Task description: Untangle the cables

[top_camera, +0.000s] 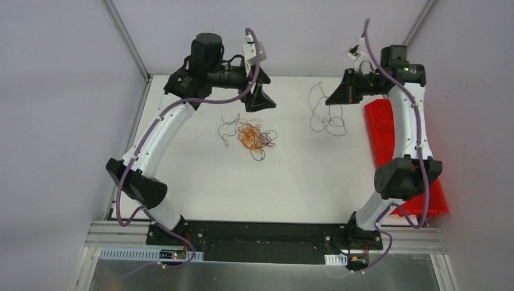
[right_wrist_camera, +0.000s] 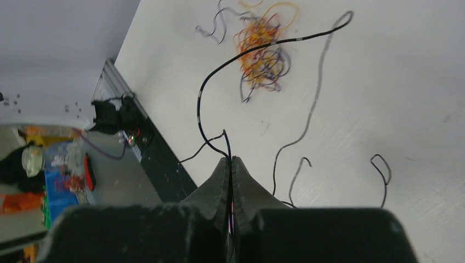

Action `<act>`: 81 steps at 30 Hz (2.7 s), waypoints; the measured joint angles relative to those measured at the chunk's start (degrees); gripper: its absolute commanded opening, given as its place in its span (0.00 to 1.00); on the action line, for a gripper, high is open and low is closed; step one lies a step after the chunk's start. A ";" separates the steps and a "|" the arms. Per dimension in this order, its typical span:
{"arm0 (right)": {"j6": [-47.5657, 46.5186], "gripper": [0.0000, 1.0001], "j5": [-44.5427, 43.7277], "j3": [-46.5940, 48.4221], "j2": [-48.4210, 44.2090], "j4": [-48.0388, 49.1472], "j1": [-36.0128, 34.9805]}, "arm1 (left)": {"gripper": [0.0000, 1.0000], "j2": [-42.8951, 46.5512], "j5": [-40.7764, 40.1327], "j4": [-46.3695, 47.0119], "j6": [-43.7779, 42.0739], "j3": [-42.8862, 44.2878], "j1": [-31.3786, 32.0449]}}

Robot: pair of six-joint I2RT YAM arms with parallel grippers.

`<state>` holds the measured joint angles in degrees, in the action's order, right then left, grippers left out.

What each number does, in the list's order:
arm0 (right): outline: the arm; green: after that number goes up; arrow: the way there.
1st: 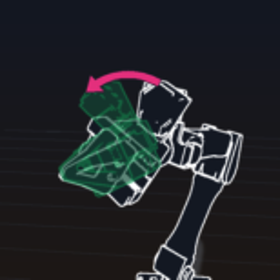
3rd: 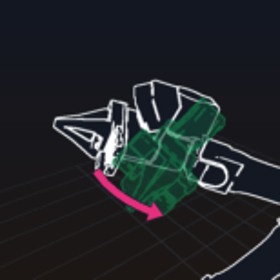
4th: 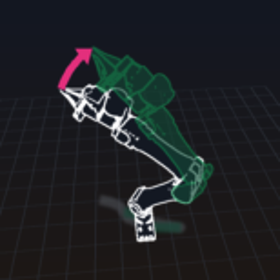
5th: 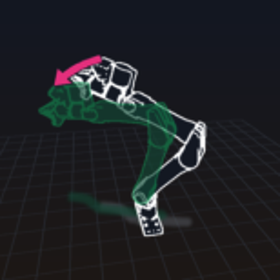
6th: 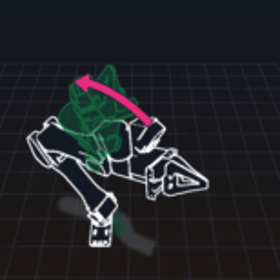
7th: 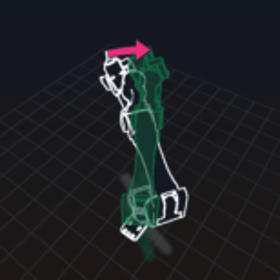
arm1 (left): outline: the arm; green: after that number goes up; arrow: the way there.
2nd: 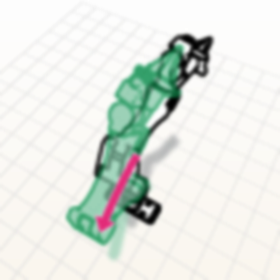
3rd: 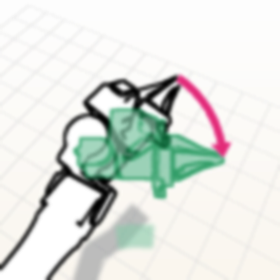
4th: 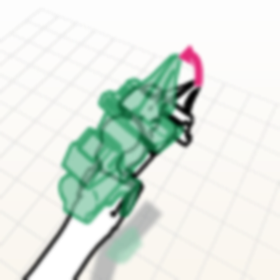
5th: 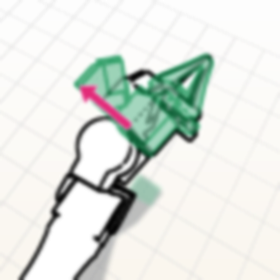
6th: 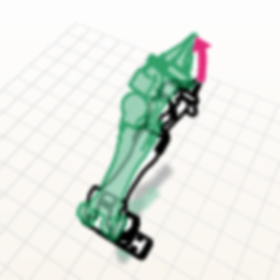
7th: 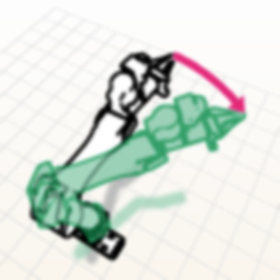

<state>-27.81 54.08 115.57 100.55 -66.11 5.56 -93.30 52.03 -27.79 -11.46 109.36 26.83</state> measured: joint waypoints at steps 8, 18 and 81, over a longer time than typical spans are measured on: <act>-7.06 0.00 -0.98 -8.33 -10.80 -6.38 -14.80 | 0.99 -0.70 0.90 0.20 -12.85 0.20 9.70; -6.03 0.00 -2.51 -9.31 -14.67 -5.90 -22.12 | 0.81 -0.85 -2.67 2.14 -18.95 -8.41 15.50; 55.87 0.00 -34.38 -37.70 -33.92 53.92 -27.15 | 0.20 -1.20 -33.16 27.30 31.61 -16.63 17.00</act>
<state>28.05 19.70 77.87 66.63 -12.19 -21.58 -94.50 18.87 -0.49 20.14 92.73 43.83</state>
